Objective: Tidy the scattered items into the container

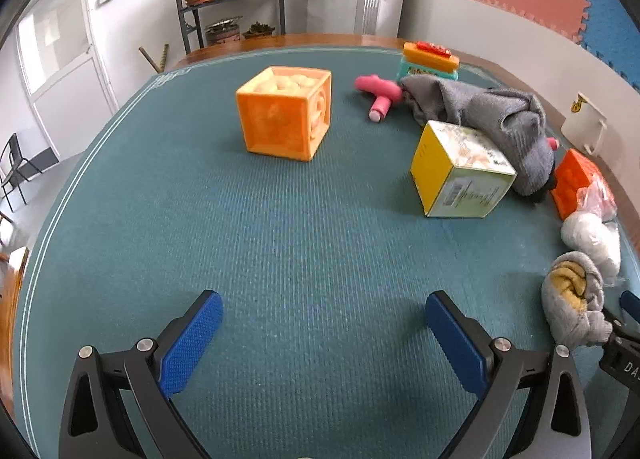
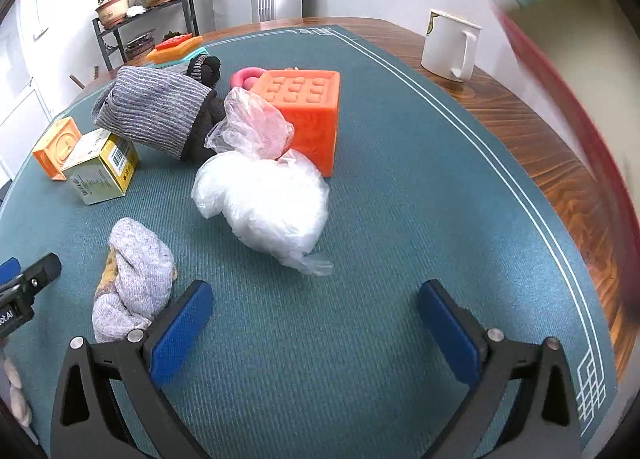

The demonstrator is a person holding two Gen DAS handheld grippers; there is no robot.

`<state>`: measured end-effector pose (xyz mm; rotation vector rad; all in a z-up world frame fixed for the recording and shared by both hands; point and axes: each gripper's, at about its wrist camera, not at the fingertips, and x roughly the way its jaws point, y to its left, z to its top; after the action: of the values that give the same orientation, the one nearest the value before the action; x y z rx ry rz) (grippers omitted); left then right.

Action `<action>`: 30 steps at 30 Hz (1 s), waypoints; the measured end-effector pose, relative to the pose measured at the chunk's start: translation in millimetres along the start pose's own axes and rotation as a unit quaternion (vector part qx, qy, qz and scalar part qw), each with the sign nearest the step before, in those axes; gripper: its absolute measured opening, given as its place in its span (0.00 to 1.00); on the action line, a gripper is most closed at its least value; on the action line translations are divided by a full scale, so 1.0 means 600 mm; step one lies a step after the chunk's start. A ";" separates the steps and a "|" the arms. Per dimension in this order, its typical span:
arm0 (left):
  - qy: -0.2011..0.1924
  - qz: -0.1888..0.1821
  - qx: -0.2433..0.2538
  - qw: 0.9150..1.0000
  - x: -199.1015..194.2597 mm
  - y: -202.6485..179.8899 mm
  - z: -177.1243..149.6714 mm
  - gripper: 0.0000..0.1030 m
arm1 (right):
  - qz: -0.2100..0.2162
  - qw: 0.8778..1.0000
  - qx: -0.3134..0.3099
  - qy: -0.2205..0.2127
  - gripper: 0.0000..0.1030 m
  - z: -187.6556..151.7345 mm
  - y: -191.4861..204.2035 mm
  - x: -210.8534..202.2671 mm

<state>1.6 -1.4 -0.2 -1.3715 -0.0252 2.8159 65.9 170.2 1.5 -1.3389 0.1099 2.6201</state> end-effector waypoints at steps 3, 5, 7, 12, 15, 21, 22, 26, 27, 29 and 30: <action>-0.002 -0.002 -0.005 1.000 -0.006 0.010 -0.010 1.00 | 0.000 1.000 0.000 0.000 0.99 -0.001 -0.003 0.004; -0.004 -0.004 -0.008 1.000 -0.010 0.016 -0.016 1.00 | 0.001 1.000 0.000 0.000 0.99 -0.002 -0.005 0.006; 0.000 -0.005 -0.008 1.000 -0.010 0.023 -0.021 1.00 | 0.001 1.000 0.001 0.000 0.99 -0.002 -0.007 0.009; 0.011 -0.008 -0.007 1.000 -0.001 0.035 -0.019 1.00 | 0.001 1.000 0.001 0.001 0.99 -0.004 -0.014 0.015; 0.013 -0.006 -0.008 1.000 0.000 0.031 -0.014 1.00 | 0.001 1.000 0.001 0.001 0.99 0.007 -0.012 0.012; 0.015 -0.004 -0.008 1.000 0.003 0.027 -0.005 1.00 | 0.000 1.000 0.000 0.000 0.99 0.009 -0.011 0.013; 0.016 -0.004 -0.007 1.000 0.002 0.027 -0.004 1.00 | 0.000 1.000 0.000 0.000 0.99 0.009 -0.011 0.013; 0.016 -0.003 -0.007 1.000 -0.001 0.028 -0.004 1.00 | 0.000 1.000 0.000 0.000 0.99 0.005 -0.006 0.007; 0.016 -0.003 -0.006 1.000 -0.002 0.028 -0.003 1.00 | 0.000 1.000 0.000 0.000 0.99 0.003 -0.003 0.004; 0.017 -0.003 -0.006 1.000 -0.004 0.028 -0.003 1.00 | 0.000 1.000 0.000 0.000 0.99 0.003 -0.003 0.005; 0.017 -0.003 -0.006 1.000 -0.004 0.028 -0.003 1.00 | 0.000 1.000 0.000 0.000 0.99 0.004 -0.003 0.005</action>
<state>4.6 -18.2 0.4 -1.4188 -0.0450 2.7925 63.0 172.8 0.5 -1.3391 0.1094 2.6199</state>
